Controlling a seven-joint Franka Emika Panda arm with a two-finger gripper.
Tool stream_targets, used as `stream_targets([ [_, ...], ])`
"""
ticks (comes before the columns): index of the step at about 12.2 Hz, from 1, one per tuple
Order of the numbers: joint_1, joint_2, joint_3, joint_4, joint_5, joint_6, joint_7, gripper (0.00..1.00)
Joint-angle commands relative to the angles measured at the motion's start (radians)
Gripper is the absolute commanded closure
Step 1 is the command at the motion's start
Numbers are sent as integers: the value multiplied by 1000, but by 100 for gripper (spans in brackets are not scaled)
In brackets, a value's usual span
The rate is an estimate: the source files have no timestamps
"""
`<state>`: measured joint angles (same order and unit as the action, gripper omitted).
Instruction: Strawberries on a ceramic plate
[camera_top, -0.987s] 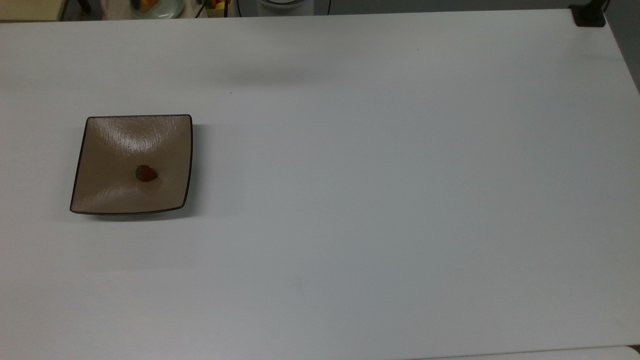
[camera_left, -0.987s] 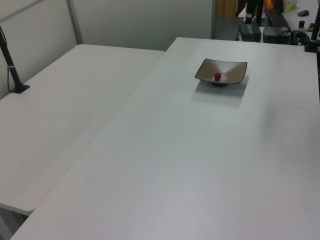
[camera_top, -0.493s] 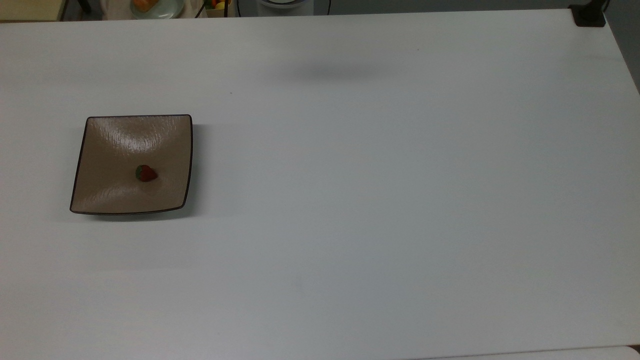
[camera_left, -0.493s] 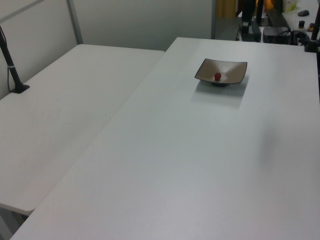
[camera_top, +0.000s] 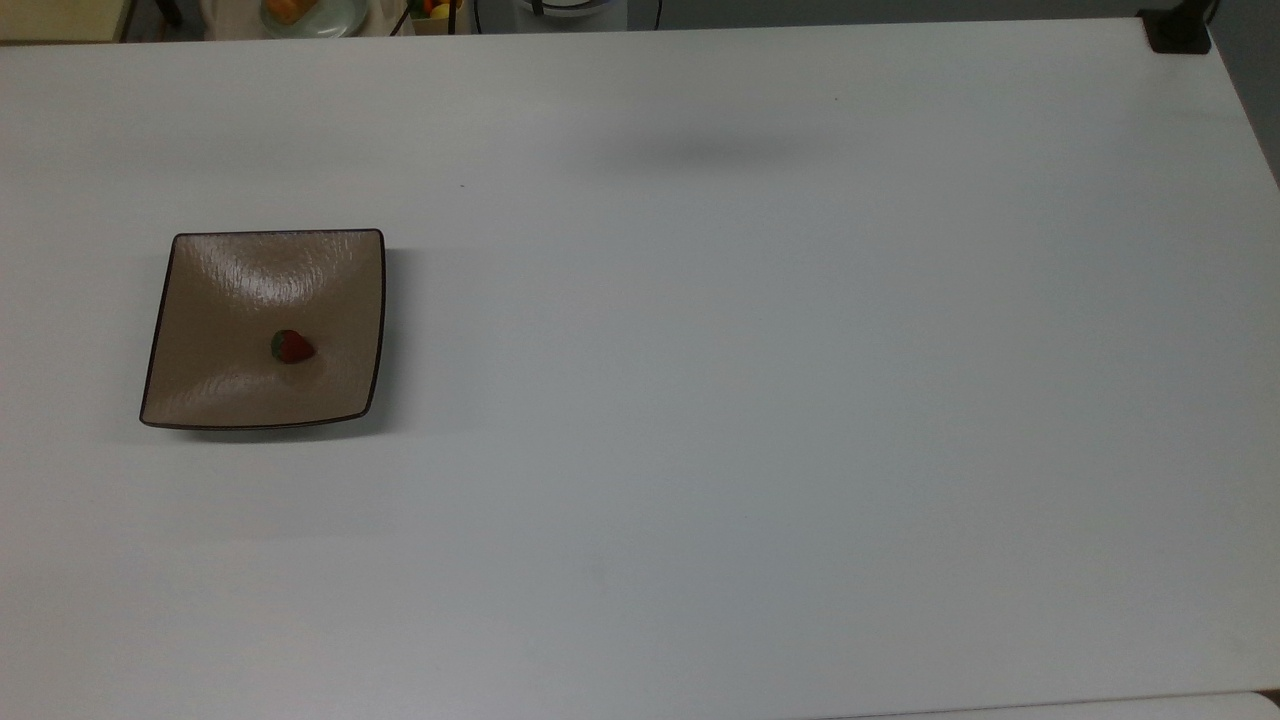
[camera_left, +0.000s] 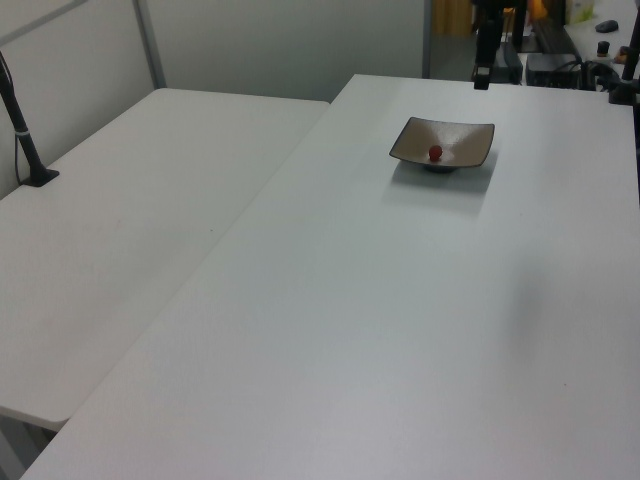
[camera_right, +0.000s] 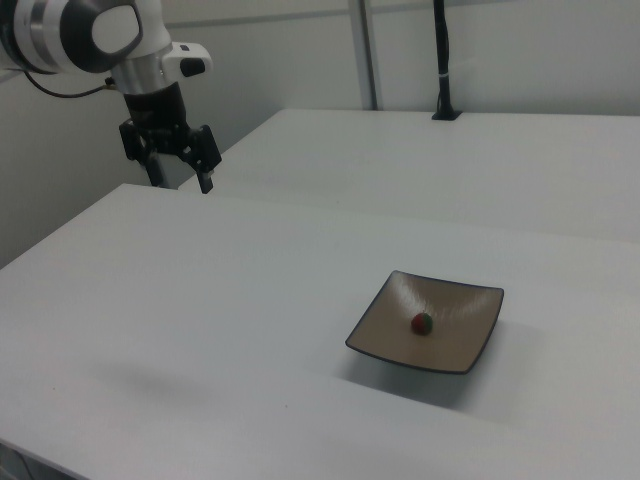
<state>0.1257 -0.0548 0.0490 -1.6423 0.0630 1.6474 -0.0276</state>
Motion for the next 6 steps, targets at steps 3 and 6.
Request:
stream_targets([
  [3,66,-8,-38,-50,-12,54,-3,0],
  [6,68,-8,-46,-50,-12,57,-3,0],
])
